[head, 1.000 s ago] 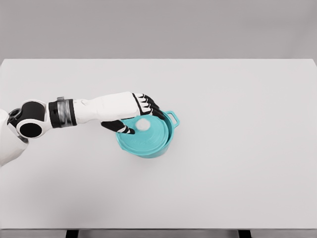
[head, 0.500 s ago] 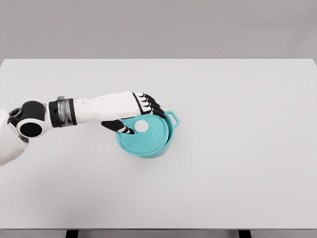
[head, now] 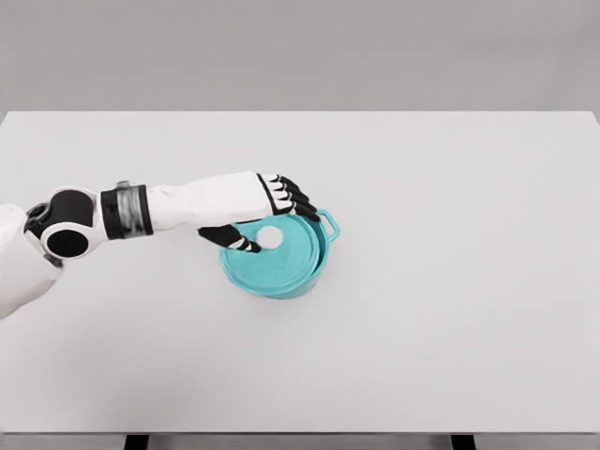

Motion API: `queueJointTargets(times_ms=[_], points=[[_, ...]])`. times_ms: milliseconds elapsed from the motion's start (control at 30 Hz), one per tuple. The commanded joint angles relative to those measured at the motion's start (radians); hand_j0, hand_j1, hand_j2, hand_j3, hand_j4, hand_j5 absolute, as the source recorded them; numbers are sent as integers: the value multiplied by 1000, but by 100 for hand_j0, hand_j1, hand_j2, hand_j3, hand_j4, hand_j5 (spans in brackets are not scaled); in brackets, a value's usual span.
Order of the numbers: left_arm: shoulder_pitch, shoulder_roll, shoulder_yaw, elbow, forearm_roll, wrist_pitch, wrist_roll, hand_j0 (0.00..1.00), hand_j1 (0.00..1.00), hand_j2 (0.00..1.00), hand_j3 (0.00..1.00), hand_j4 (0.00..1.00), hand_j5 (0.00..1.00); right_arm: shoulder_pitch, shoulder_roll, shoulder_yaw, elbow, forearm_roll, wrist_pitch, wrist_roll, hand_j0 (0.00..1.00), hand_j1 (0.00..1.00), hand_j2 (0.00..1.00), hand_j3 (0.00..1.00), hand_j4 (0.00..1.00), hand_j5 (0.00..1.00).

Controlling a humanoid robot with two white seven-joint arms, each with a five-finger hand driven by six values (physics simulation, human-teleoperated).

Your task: Cover the pot with left arm

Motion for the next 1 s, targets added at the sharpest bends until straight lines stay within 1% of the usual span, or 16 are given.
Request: queueJointTargets(times_ms=[0, 433, 500, 833, 967], points=[[0, -8, 1, 5, 6, 2, 1, 89, 89, 89, 89, 89, 89, 0, 0, 0, 0, 0, 0, 0, 100, 100, 100, 100, 100, 100], [-8, -23, 1, 5, 6, 2, -1, 90, 90, 90, 90, 90, 90, 0, 0, 0, 0, 0, 0, 0, 100, 100, 100, 100, 100, 100], [-11, -40, 1, 7, 0, 2, -1, 90, 90, 90, 90, 90, 90, 0, 0, 0, 0, 0, 0, 0, 100, 100, 100, 100, 100, 100], [-12, -38, 1, 11, 0, 2, -1, 90, 90, 90, 90, 90, 90, 0, 0, 0, 0, -1, 0, 0, 100, 100, 100, 100, 100, 100], [-12, -35, 2, 10, 0, 2, -1, 93, 93, 93, 93, 93, 93, 0, 0, 0, 0, 0, 0, 0, 100, 100, 100, 100, 100, 100]])
